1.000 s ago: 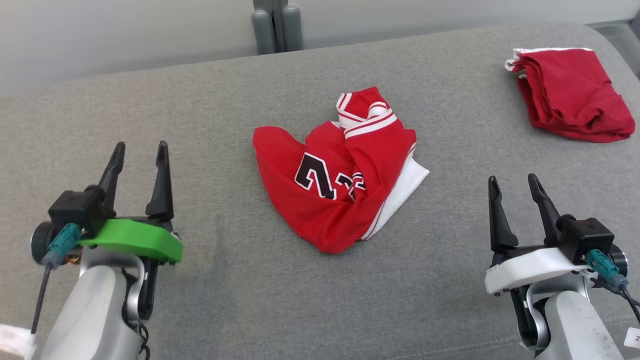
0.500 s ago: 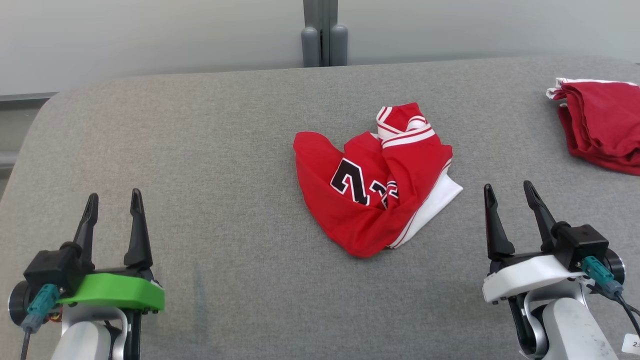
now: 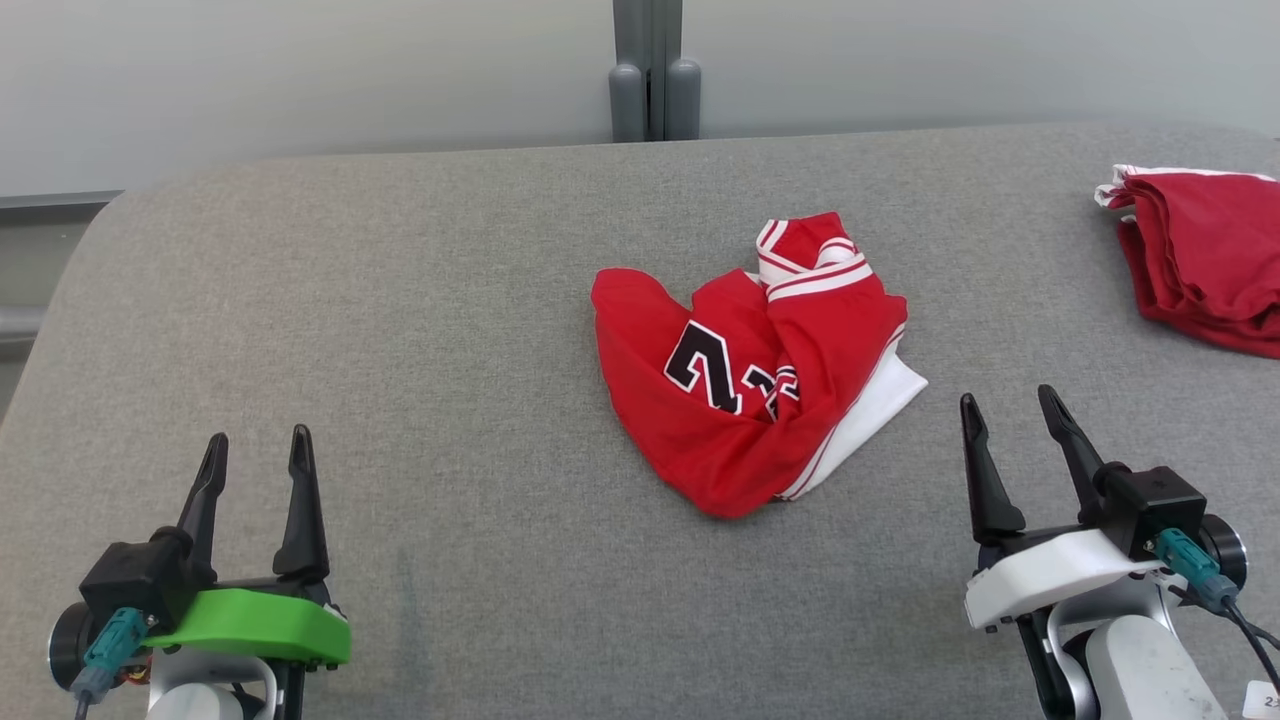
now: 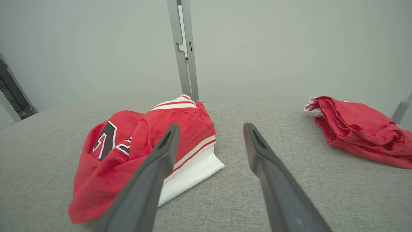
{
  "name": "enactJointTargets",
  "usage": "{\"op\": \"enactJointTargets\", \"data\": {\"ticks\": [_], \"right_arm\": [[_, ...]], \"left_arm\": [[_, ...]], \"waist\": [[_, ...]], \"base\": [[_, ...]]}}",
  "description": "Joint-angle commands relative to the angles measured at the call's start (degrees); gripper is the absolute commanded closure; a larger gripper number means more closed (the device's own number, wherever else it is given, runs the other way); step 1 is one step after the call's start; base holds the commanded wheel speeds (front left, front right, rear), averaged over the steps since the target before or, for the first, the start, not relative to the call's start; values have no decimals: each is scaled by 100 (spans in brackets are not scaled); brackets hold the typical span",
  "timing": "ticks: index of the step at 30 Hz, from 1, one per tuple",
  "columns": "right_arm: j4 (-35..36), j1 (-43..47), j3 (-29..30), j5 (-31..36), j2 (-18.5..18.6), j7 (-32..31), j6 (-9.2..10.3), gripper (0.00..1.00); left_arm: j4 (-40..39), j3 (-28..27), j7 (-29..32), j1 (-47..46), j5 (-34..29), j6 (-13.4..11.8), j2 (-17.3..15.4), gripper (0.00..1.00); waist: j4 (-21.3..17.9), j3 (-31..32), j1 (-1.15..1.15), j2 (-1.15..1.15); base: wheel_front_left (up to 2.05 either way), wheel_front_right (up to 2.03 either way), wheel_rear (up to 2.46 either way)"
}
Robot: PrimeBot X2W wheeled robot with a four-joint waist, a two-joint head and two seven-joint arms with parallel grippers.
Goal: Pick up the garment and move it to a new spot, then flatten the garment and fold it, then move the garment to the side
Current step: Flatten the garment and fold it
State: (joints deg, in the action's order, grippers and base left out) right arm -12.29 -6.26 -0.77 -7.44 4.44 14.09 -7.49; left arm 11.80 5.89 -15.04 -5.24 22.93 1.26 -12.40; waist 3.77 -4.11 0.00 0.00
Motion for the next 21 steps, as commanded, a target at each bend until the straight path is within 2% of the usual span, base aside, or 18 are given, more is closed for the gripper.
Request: {"op": "enactJointTargets", "data": {"ticks": [1, 21], "right_arm": [[26, 44, -15, -38, 32, -24, -1, 0], [-16, 103, -16, -79, 4, -39, -1, 0]], "left_arm": [[20, -31, -16, 93, -78, 26, 7, 0], [139, -178, -17, 75, -225, 141, 131, 0]], "waist": [[-10, 5, 0, 0], [-38, 64, 0, 0]], "base": [[0, 0, 0], [0, 0, 0]]}}
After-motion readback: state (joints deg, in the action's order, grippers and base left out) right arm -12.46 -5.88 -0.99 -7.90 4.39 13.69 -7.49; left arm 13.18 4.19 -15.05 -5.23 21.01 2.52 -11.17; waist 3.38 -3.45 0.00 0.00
